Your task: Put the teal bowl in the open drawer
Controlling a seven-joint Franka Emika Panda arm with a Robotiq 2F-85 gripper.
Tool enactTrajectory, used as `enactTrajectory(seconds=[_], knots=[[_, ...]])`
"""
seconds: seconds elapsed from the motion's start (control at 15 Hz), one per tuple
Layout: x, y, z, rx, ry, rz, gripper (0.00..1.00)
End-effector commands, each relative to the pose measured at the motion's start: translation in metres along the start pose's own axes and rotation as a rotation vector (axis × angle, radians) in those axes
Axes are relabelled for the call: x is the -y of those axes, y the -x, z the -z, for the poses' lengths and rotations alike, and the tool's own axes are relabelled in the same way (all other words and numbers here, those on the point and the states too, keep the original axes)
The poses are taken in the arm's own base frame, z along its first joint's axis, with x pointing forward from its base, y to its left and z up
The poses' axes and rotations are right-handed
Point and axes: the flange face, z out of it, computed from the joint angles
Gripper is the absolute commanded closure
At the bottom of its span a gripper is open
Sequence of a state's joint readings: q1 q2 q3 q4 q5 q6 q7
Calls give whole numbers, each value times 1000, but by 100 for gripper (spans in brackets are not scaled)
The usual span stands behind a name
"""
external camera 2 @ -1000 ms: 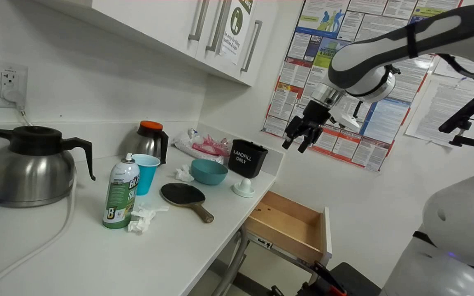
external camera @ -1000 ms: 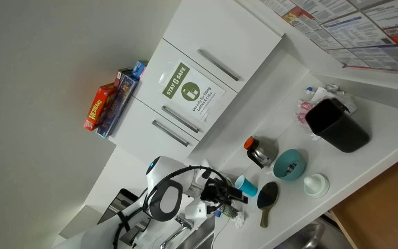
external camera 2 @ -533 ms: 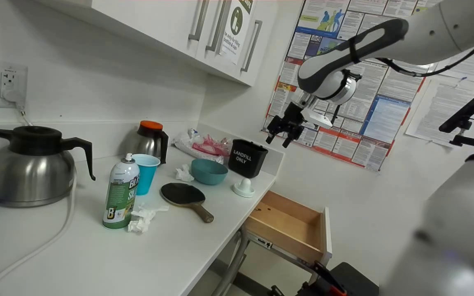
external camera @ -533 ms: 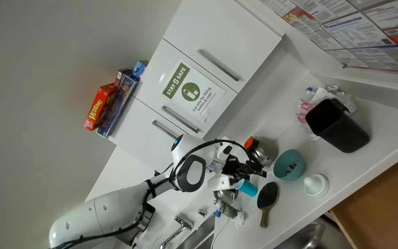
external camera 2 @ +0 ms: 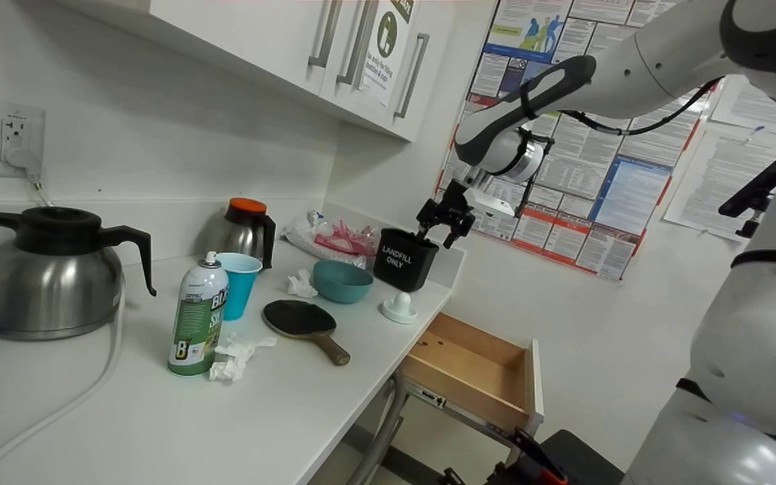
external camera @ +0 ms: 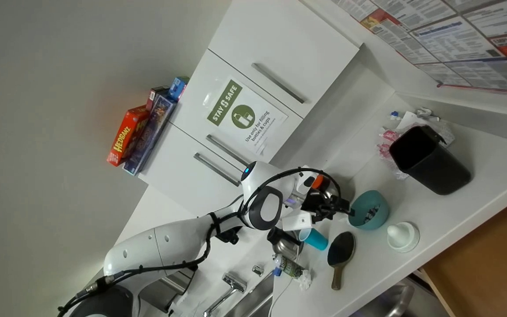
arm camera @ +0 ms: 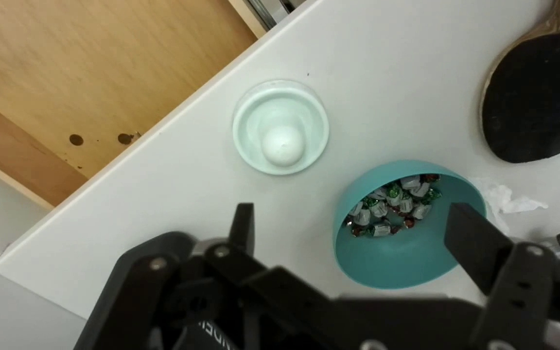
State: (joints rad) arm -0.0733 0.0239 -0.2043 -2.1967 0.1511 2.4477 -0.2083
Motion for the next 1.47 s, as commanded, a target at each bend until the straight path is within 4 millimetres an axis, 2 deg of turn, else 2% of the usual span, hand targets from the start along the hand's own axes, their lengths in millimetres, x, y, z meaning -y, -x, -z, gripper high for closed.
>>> enactTrajectory(seconds=[0.0,0.13,0.53,0.8,1.0,1.4], knots=[[0,0,2,-3,0,0,0],[3,-5,1,-5,-7,-1,0],[22,-48,-25,-34,23,29,0],[22,-78,-54,-33,17,53,0],[16,-98,-84,-39,14,70,0],[10,-123,-136,-29,-58,68,0]])
